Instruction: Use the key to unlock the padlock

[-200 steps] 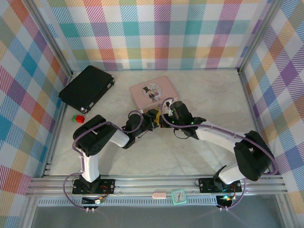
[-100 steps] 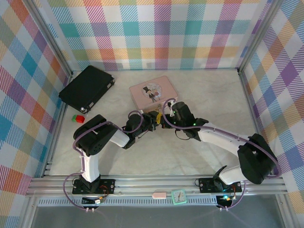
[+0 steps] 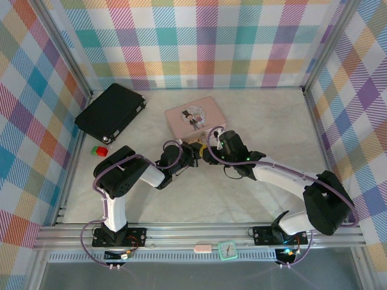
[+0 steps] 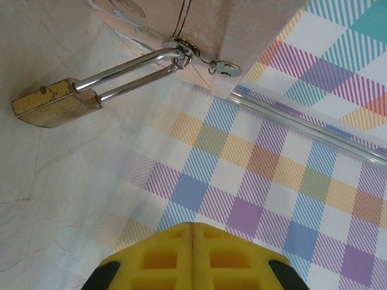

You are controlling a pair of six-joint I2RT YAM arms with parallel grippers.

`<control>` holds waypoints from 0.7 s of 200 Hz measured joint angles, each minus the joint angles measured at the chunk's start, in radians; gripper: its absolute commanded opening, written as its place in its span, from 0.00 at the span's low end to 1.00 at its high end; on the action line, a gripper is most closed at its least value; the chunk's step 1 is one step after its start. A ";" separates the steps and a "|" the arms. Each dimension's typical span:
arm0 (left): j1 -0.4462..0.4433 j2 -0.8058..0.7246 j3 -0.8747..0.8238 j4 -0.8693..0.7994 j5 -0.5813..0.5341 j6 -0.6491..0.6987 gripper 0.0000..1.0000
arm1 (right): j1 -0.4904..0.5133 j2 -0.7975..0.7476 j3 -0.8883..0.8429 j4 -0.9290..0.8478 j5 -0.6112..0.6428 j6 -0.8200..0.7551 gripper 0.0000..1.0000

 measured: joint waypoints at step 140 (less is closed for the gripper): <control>0.062 -0.269 0.208 -0.459 0.106 0.678 0.00 | -0.261 -0.053 -0.002 0.178 -0.500 0.066 0.42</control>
